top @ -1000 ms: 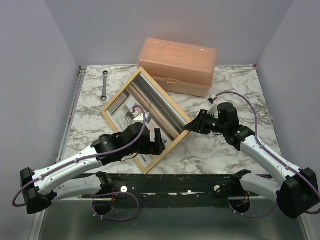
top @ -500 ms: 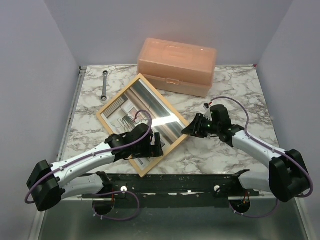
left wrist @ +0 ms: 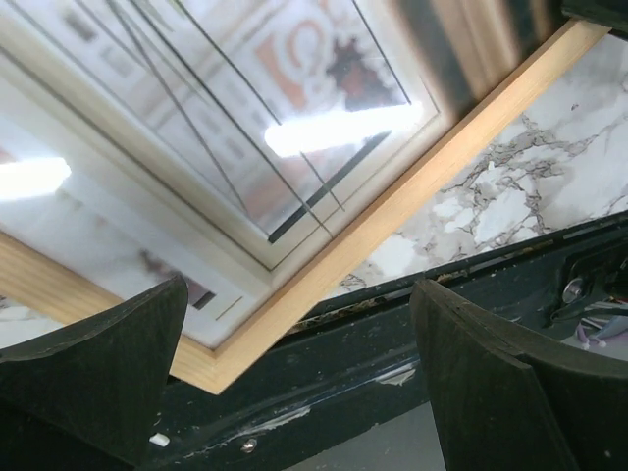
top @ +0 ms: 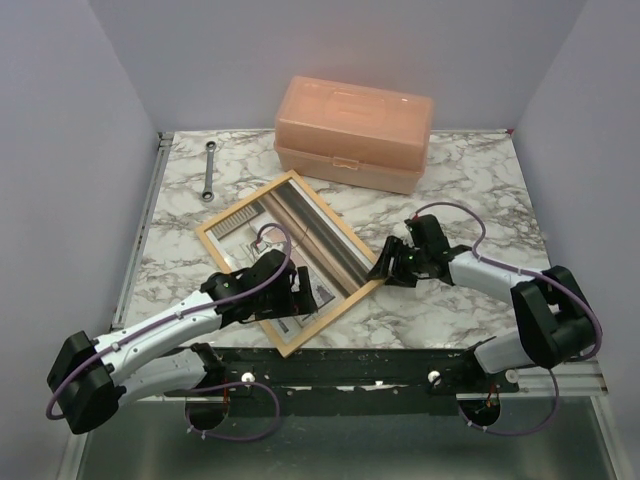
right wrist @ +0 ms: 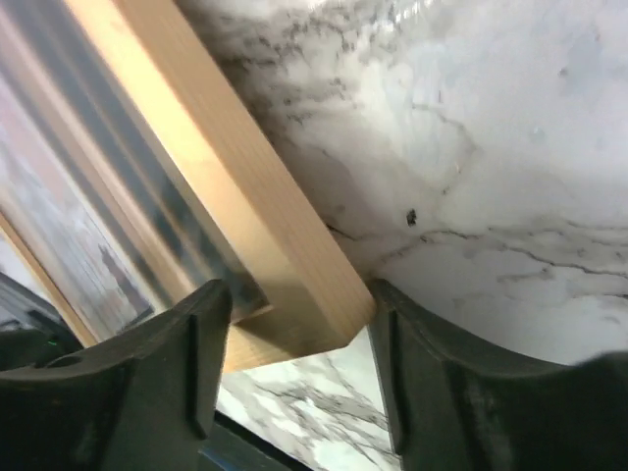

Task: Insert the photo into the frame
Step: Turn over the photo frame at the center of the board.

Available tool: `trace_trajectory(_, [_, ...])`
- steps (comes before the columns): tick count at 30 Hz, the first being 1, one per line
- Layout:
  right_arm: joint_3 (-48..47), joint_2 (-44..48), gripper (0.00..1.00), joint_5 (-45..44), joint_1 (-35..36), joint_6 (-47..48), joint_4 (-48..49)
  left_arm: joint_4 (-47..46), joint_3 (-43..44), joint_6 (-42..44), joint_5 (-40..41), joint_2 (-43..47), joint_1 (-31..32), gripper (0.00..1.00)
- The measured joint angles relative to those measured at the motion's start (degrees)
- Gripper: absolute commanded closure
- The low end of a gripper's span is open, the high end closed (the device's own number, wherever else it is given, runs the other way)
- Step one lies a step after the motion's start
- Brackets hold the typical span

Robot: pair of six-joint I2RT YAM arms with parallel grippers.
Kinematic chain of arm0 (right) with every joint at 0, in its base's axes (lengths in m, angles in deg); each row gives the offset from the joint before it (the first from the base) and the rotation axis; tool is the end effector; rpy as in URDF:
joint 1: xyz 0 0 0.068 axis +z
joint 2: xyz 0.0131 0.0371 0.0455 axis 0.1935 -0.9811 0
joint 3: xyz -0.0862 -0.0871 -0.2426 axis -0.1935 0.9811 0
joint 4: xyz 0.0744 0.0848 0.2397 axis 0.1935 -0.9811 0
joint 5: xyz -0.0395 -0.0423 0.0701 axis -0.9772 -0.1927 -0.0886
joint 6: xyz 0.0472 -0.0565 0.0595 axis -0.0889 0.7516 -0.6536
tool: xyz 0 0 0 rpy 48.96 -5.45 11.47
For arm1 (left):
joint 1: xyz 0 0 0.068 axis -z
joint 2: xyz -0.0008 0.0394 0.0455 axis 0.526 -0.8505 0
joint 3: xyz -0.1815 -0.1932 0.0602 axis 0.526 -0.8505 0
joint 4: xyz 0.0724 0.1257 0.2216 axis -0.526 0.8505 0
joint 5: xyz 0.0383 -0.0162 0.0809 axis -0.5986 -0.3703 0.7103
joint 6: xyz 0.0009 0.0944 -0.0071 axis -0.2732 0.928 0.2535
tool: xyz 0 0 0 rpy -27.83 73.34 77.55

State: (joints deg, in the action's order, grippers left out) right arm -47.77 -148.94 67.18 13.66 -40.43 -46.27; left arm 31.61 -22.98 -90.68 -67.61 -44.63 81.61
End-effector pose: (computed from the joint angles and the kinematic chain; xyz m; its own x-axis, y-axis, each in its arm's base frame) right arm 0.2560 0.1478 0.1166 -0.9176 0.2612 -0.2997 0.0385 0.8088 0.5868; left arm 0.1474 -0.1719 0.1727 -0.9201 -0.1925 -0.3410 -0.0101 0.8822 -0.4707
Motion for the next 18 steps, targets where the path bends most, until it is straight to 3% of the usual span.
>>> trace_trajectory(6, [-2.16, -1.20, 0.00, -6.56, -0.28, 4.42, -2.16, 4.48, -1.31, -1.27, 2.73, 3.67, -1.20, 0.02])
trace_trajectory(11, [-2.91, -0.72, 0.00, -8.35, -0.09, 6.10, -3.50, 9.60, -4.35, -3.13, 5.44, 5.88, -2.97, 0.02])
trace_trajectory(18, [-2.71, 1.18, 0.00, -8.76, -0.20, 6.47, -7.93, 13.42, -7.39, -5.27, 7.43, 8.07, -6.21, 0.12])
